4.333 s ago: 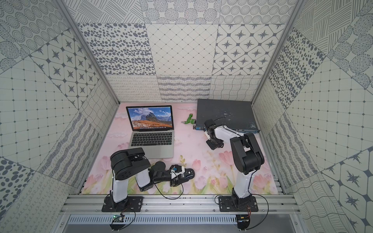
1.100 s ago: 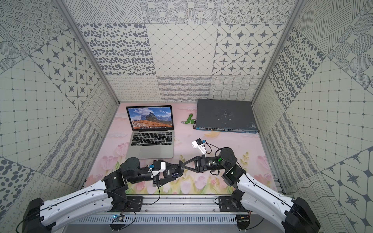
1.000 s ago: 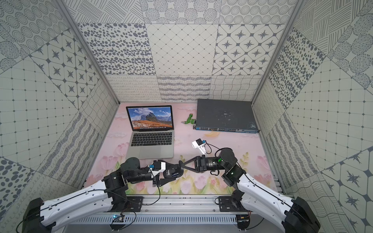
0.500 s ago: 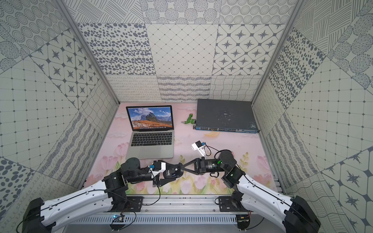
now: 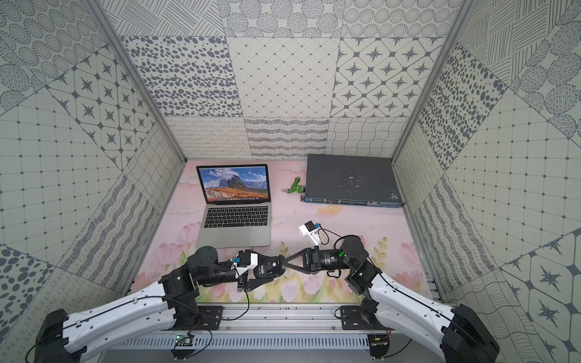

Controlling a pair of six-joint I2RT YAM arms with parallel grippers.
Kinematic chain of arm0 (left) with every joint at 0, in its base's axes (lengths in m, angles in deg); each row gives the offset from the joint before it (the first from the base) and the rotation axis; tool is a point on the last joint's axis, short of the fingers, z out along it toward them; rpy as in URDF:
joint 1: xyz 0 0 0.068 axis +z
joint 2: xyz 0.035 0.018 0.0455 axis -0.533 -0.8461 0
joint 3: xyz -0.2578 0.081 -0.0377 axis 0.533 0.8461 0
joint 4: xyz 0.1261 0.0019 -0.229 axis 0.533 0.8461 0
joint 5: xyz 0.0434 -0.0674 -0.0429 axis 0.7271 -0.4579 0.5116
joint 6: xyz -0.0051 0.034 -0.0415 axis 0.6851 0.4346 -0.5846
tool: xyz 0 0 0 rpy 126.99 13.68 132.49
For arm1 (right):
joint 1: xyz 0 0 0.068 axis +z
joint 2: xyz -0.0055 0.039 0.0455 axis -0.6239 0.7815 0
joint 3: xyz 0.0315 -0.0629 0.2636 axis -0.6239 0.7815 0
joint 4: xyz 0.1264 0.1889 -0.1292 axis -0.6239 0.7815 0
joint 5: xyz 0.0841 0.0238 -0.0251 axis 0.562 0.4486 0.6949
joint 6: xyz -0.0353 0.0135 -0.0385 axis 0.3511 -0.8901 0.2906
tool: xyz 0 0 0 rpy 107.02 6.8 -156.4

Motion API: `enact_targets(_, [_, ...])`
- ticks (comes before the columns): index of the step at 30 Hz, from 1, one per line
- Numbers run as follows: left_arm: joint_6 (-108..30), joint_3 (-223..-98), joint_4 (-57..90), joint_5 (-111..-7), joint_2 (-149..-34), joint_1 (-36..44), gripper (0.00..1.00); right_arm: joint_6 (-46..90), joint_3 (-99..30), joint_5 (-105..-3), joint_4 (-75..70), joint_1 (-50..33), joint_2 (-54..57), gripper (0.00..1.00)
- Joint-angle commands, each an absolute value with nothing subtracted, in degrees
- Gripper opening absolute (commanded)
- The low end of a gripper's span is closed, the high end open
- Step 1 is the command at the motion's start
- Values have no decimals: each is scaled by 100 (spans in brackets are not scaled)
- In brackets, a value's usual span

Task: Remove the wireless mouse receiver from the laptop
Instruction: Close the lid on the mouse.

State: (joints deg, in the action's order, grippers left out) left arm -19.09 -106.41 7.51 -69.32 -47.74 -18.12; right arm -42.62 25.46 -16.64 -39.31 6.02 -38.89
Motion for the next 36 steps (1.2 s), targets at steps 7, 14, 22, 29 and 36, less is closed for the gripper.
enact_targets(7, [-1854, -10629, 298, -6998, -4724, -1805, 51, -4240, 2691, -1780, -4184, 628, -3788, 0])
enact_targets(14, [-1846, -10621, 298, -6989, -4713, -1799, 51, -4239, 2738, -1756, -4347, 624, -3664, 0])
enact_targets(22, [-1862, -10611, 274, -6994, -4685, -1798, 51, -4144, 2842, -1763, -4333, 623, -3572, 0])
enact_targets(29, [-1875, -10595, 276, -6981, -4681, -1805, 51, -4118, 2839, -1813, -4319, 623, -3567, 6])
enact_targets(36, [-1915, -10554, 214, -6998, -4668, -1803, 51, -4079, 2794, -1855, -4299, 623, -3558, 14])
